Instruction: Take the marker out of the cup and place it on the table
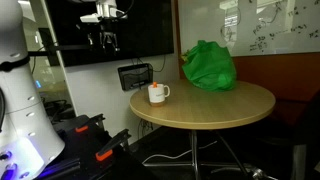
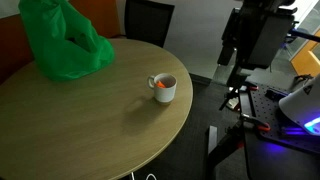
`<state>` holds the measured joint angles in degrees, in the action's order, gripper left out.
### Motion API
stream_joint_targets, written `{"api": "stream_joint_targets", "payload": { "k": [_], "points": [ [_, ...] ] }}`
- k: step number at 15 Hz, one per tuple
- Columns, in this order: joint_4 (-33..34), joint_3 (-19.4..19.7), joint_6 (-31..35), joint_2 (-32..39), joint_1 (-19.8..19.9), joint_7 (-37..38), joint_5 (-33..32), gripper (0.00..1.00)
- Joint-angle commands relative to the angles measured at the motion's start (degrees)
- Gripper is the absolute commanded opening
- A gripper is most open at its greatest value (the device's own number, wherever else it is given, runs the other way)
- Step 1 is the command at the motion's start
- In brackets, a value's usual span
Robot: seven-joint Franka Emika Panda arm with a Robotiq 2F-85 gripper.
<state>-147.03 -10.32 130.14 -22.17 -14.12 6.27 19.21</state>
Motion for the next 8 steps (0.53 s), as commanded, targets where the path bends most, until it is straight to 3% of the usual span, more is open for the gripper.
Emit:
{"api": "stream_joint_targets", "payload": {
  "k": [1,8],
  "points": [
    [0.08,-0.21,-0.17,-0.04,0.26,-0.07,0.07,1.00],
    [0.75,-0.45,8.31,3.07,3.38,1.40,-4.88,1.00]
  ]
}}
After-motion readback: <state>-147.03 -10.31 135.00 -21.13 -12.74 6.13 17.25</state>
